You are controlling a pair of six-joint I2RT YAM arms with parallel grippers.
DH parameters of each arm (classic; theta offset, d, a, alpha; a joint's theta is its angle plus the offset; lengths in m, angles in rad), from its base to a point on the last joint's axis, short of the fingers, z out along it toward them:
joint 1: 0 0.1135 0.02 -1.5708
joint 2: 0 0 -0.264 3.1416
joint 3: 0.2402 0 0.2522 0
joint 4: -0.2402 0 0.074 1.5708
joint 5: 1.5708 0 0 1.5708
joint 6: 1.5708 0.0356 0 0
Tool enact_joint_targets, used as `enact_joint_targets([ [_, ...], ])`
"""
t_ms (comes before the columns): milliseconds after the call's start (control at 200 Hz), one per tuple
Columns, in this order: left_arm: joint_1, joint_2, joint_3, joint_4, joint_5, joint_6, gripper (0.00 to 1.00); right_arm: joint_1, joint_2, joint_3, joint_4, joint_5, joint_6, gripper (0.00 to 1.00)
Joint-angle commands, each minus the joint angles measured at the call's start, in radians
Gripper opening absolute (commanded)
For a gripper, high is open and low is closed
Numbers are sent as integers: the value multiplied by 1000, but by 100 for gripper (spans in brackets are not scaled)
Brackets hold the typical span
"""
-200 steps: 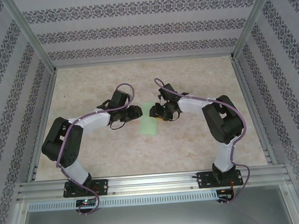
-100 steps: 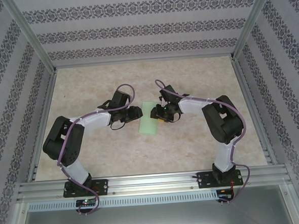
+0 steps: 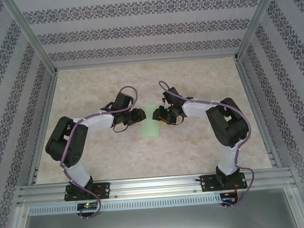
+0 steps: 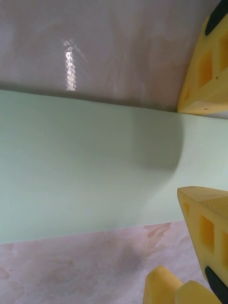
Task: Fold a paper plane with a square sheet of paper (pick it up from the middle)
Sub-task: Fold the triangle a second time at the center of the table.
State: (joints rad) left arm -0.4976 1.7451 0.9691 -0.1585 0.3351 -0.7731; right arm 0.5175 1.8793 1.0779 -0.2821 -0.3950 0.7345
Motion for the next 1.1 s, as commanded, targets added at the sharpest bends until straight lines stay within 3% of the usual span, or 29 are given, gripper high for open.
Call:
enact_joint_targets([
  [0,8,-9,3,14,-3,-6,45,11,-40,18,-15,37,-4,44],
  [545,8,-3,1,7,1,1,45,4,16,-32,88,-37,31,44],
  [729,8,1,0,9,1,0,45,3,12,-27,12,25,-3,44],
  [1094,8,28,10,3,58,-4,45,-5,-8,-61,63,-9,3,44],
])
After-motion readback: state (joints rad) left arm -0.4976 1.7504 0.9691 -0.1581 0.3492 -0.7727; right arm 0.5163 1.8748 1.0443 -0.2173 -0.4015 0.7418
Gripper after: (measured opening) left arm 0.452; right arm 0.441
